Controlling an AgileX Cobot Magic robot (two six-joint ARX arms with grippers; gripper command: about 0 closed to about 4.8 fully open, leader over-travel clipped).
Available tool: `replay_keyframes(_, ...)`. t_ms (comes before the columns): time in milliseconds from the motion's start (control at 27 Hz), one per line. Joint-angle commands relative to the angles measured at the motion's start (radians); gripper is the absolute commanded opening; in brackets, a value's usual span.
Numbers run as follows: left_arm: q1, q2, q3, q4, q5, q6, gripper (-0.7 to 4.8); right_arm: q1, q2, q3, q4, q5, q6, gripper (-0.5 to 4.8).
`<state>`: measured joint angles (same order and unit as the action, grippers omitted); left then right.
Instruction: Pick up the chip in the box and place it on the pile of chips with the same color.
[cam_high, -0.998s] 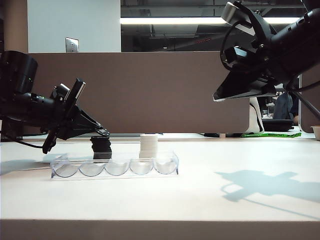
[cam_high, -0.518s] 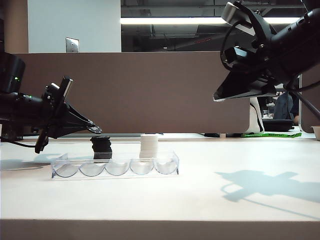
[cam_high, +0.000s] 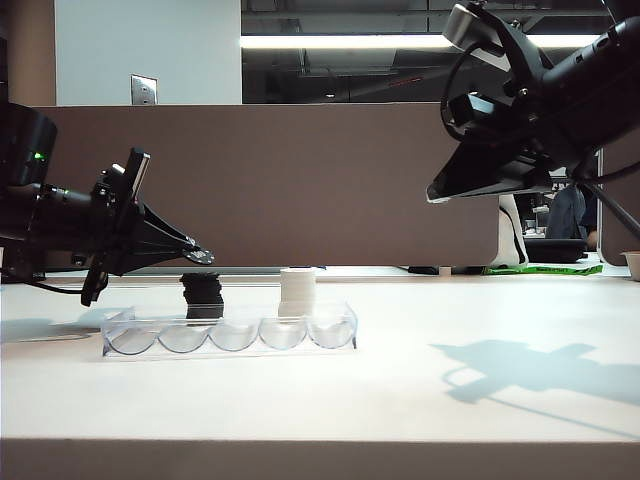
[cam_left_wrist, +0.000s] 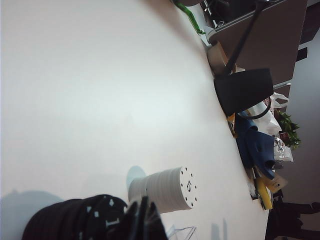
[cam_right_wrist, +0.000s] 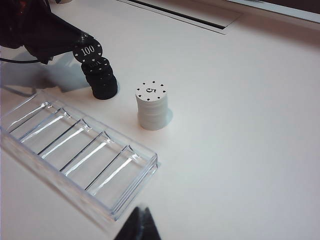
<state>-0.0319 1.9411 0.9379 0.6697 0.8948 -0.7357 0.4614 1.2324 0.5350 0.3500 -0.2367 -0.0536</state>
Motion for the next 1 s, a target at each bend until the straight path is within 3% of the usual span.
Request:
replay_keyframes(37, 0.000, -0.004, 0.001, 0.012, 0.007, 0.006, -0.06, 0.001, -0.002, 0.005, 0.005, -0.002, -0.003, -0.06)
replay_keyframes(998, 0.000, -0.004, 0.001, -0.003, -0.019, 0.007, 0.30, 0.001, -0.002, 0.005, -0.002, -0.002, -0.003, -0.06)
